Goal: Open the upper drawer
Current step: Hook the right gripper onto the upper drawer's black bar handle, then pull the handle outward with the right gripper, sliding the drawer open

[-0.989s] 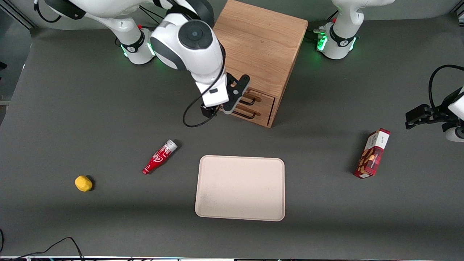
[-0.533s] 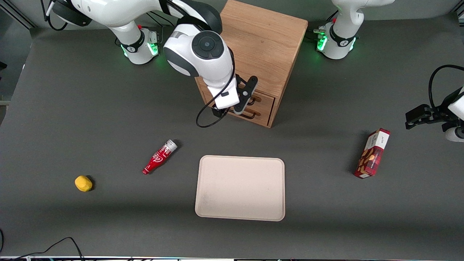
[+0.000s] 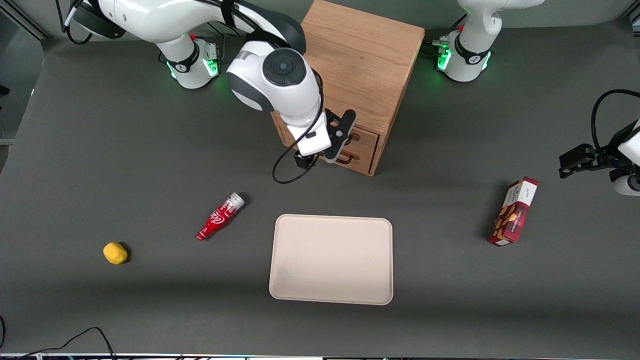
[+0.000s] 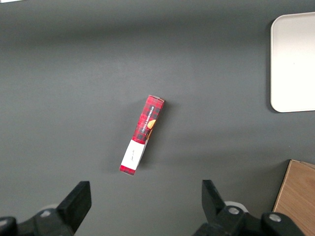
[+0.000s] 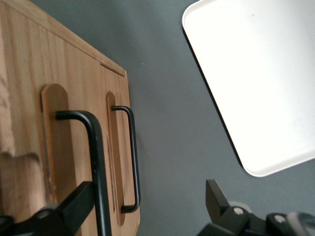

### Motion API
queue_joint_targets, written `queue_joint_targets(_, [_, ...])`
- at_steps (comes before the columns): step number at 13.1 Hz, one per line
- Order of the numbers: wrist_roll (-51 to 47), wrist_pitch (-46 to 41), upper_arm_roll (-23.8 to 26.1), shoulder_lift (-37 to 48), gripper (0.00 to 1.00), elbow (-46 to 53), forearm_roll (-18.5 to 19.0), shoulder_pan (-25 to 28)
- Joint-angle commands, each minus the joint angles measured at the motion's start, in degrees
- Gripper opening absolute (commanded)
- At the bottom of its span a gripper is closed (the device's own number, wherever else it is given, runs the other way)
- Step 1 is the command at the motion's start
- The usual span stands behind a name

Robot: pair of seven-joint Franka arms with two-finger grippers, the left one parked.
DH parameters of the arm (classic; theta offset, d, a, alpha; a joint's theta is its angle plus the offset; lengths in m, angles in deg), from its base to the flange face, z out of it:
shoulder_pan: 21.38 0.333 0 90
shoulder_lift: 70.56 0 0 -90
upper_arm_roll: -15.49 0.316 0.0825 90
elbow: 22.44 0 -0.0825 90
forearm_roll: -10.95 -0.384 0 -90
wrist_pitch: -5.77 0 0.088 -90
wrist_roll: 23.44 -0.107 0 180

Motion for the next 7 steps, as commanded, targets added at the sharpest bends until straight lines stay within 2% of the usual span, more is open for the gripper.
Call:
queue_joint_targets(1, [2.2, 2.3, -1.1, -1.8, 1.0, -0.6, 2.3, 0.1])
queue_joint_targets(4, [2.9, 2.5, -1.3, -1.9, 1.0, -0.6, 2.5, -0.1])
queue_joint_targets(7, [8.2, 2.5, -3.8, -1.7, 1.0, 0.1, 2.4, -0.7])
